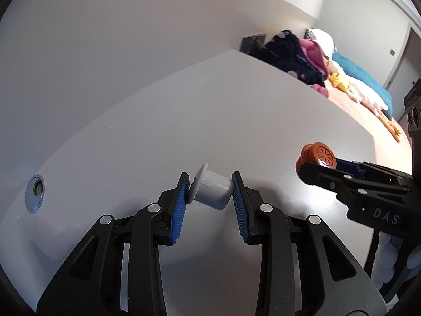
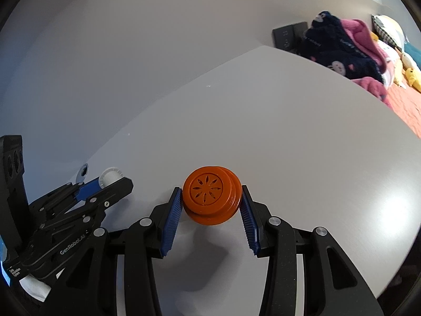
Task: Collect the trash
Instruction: 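Carry the white cup and orange cap over the black bin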
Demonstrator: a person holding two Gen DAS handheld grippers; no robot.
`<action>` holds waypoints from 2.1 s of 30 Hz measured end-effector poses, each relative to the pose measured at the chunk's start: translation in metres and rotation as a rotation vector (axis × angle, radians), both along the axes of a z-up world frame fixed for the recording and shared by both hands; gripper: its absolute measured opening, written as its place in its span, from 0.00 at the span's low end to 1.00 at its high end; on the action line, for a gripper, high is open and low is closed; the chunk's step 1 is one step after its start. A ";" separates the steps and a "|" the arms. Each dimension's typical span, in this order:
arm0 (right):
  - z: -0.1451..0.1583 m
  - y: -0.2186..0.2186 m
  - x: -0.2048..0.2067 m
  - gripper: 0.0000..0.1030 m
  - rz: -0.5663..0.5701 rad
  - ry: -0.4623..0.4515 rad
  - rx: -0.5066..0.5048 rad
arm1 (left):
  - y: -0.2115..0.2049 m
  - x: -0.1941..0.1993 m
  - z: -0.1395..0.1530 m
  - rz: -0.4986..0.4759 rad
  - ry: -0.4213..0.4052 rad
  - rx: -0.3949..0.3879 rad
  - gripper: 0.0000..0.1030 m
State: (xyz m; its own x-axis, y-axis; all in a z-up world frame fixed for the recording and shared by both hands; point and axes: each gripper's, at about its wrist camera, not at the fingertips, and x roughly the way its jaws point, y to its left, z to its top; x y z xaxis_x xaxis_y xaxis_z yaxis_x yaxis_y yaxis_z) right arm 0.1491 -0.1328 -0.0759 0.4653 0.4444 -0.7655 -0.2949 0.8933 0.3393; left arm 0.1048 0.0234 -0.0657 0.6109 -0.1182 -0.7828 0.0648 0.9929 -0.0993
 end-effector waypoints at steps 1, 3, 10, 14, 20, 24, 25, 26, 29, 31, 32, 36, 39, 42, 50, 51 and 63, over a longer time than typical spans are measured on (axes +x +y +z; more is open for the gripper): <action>0.002 -0.004 -0.003 0.44 -0.005 -0.003 0.001 | -0.003 -0.001 0.002 -0.005 -0.004 -0.002 0.32; 0.008 -0.014 -0.010 0.44 -0.017 -0.011 0.003 | -0.013 -0.004 0.006 -0.020 -0.013 -0.004 0.32; 0.021 -0.049 -0.032 0.44 -0.068 -0.030 0.012 | -0.046 -0.013 0.020 -0.079 -0.038 -0.009 0.32; 0.028 -0.067 -0.045 0.44 -0.101 -0.044 0.011 | -0.064 -0.015 0.025 -0.115 -0.047 -0.017 0.32; 0.039 -0.099 -0.063 0.44 -0.157 -0.067 0.013 | -0.092 -0.019 0.033 -0.175 -0.067 -0.024 0.32; 0.046 -0.119 -0.074 0.44 -0.194 -0.086 0.019 | -0.114 -0.021 0.039 -0.225 -0.083 -0.024 0.32; 0.048 -0.123 -0.077 0.44 -0.202 -0.089 0.021 | -0.118 -0.022 0.040 -0.234 -0.085 -0.025 0.32; 0.051 -0.129 -0.080 0.44 -0.214 -0.096 0.024 | -0.122 -0.022 0.042 -0.245 -0.088 -0.025 0.32; 0.057 -0.143 -0.088 0.44 -0.241 -0.110 0.030 | -0.136 -0.023 0.046 -0.276 -0.095 -0.026 0.32; 0.060 -0.151 -0.091 0.44 -0.256 -0.117 0.032 | -0.144 -0.023 0.048 -0.294 -0.098 -0.028 0.32; 0.061 -0.155 -0.093 0.44 -0.264 -0.119 0.033 | -0.149 -0.023 0.049 -0.303 -0.100 -0.029 0.32; 0.063 -0.174 -0.098 0.44 -0.299 -0.126 0.032 | -0.167 -0.023 0.052 -0.342 -0.106 -0.028 0.32; 0.064 -0.186 -0.103 0.44 -0.321 -0.131 0.030 | -0.180 -0.023 0.053 -0.365 -0.108 -0.028 0.32; 0.067 -0.198 -0.109 0.44 -0.347 -0.138 0.028 | -0.195 -0.024 0.055 -0.394 -0.112 -0.031 0.32; 0.073 -0.234 -0.125 0.44 -0.426 -0.158 0.023 | -0.237 -0.025 0.058 -0.484 -0.122 -0.033 0.32; 0.074 -0.239 -0.128 0.44 -0.438 -0.161 0.022 | -0.241 -0.025 0.058 -0.495 -0.123 -0.033 0.32; 0.082 -0.289 -0.157 0.44 -0.569 -0.186 0.003 | -0.301 -0.031 0.065 -0.643 -0.131 -0.052 0.32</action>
State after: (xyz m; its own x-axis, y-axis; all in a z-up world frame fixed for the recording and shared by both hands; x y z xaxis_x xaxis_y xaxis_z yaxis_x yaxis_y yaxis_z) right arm -0.0080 -0.4218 0.0061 0.7567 0.0884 -0.6478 0.1750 0.9273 0.3309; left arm 0.0736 -0.2779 -0.0007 0.4959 -0.5273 -0.6899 0.6583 0.7464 -0.0973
